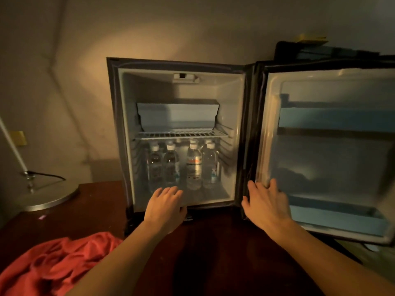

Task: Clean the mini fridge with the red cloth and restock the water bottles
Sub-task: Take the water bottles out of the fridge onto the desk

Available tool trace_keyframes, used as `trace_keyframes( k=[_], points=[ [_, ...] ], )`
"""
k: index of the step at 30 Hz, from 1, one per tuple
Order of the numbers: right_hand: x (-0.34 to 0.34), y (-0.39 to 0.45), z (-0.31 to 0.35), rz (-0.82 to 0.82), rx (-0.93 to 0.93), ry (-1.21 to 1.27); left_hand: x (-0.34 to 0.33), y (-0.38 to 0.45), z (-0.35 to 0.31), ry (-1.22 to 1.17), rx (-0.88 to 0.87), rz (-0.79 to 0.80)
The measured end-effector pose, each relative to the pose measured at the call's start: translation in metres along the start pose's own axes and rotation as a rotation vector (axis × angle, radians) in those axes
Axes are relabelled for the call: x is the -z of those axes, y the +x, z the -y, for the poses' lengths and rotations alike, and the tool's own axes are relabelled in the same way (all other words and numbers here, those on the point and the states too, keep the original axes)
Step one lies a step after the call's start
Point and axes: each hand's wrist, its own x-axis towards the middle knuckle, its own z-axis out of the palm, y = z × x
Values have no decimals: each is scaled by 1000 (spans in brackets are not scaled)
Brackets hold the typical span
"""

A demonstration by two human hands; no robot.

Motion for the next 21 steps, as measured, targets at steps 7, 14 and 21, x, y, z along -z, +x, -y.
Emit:
trace_keyframes(
  k=[7, 14, 21],
  points=[
    [15, -12, 9, 76, -1, 46, 4, 0, -11, -20, -40, -23],
    [30, -41, 34, 104, -7, 78, 21, -14, -17, -24, -86, -75],
    [33, -34, 57, 53, 126, 196, 27, -27, -4, -28, -64, -80]
  ],
)
